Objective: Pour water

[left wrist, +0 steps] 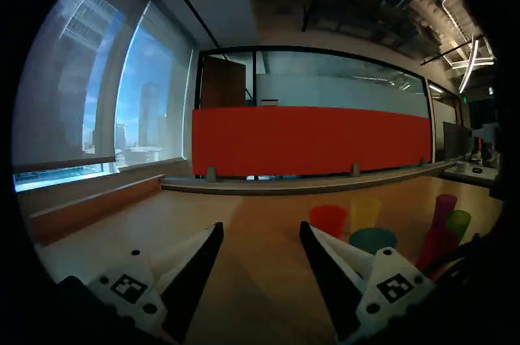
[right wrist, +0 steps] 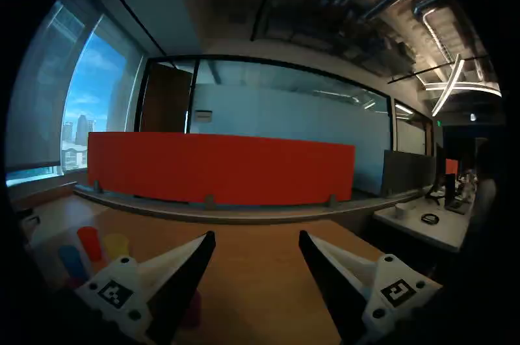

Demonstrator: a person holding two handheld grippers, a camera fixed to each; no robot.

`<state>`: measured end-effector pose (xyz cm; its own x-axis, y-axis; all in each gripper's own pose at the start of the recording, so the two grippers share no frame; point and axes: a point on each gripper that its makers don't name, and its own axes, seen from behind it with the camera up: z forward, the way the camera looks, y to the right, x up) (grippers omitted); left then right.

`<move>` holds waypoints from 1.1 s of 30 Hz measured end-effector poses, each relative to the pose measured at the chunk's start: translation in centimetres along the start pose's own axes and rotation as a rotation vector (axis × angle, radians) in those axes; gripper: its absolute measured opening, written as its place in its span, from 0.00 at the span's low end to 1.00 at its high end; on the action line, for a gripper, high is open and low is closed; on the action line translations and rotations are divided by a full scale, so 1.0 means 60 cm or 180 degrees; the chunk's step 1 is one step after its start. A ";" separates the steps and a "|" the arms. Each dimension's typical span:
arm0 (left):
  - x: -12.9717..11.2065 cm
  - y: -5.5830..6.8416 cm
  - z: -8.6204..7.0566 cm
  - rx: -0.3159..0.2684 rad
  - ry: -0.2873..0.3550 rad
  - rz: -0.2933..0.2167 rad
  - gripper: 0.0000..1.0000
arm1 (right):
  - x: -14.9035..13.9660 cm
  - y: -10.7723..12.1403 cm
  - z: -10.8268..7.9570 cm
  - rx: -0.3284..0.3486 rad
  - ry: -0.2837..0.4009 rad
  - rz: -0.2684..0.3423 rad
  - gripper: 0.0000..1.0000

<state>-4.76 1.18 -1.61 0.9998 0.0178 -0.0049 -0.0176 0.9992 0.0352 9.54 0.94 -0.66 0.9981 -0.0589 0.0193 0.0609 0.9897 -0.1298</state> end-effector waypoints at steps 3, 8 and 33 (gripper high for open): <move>0.000 0.001 0.000 0.0000 0.0000 0.0002 0.86 | -0.003 -0.003 -0.002 0.0030 0.0013 -0.0022 0.99; 0.000 -0.001 -0.001 0.0001 -0.0003 -0.0002 0.86 | -0.007 -0.007 -0.006 0.0083 0.0065 -0.0058 0.99; 0.000 -0.001 -0.004 0.0001 -0.0004 -0.0001 0.86 | -0.081 -0.043 -0.004 0.0539 0.0251 0.0084 1.00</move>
<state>-4.77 1.11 -1.83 0.9998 0.0175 -0.0036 -0.0173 0.9992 0.0355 4.53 -1.34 -0.64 0.9975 -0.0360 -0.0604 0.0384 0.9985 0.0398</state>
